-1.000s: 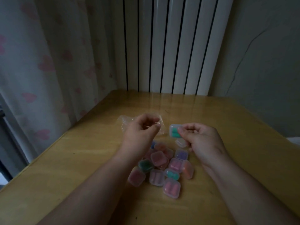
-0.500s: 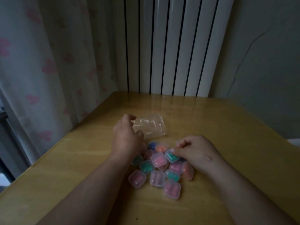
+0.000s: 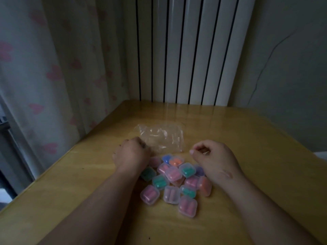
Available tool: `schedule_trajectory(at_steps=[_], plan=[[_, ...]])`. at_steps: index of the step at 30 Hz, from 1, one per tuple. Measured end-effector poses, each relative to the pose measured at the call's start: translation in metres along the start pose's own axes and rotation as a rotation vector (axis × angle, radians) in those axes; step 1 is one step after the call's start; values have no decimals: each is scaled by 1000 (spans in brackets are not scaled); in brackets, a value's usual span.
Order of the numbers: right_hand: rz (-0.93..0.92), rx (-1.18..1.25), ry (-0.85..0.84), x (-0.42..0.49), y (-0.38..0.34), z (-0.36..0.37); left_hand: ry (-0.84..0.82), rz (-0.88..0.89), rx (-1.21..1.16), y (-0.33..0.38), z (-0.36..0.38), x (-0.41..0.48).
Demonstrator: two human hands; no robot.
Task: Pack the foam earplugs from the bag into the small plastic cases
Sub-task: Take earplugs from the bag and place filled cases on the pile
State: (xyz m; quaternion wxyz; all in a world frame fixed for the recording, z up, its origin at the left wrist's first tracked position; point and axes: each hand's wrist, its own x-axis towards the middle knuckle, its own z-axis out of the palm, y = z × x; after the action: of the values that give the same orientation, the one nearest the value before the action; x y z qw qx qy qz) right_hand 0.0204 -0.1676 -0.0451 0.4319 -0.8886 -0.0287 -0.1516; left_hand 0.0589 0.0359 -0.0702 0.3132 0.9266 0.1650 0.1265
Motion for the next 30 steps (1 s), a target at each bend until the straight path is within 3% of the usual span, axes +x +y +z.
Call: schedule_trajectory(at_steps=[3,6,11,14,18,20,22,24,27,30], plan=[[-3,68,70,3,3,-2,-32,107,-393,9,-6,-9],[-15,116,151,3,2,-6,-116,159,-611,21,-14,-21],[-58,164,347,2,-4,-18,-265,184,-683,27,-20,-30],[-34,160,315,5,-3,-23,-308,157,-721,29,-22,-32],[138,469,328,9,-4,-23,-318,124,-819,28,-22,-31],[209,709,220,9,-9,-24,-313,135,-815,27,-22,-31],[247,782,35,6,-12,-25,-322,152,-801,26,-21,-30],[230,712,-106,2,-12,-23,-344,174,-776,26,-20,-32],[149,526,-165,-2,-13,-24,-384,175,-738,27,-20,-32],[146,604,-207,-6,-18,-25,-404,188,-719,28,-20,-34]])
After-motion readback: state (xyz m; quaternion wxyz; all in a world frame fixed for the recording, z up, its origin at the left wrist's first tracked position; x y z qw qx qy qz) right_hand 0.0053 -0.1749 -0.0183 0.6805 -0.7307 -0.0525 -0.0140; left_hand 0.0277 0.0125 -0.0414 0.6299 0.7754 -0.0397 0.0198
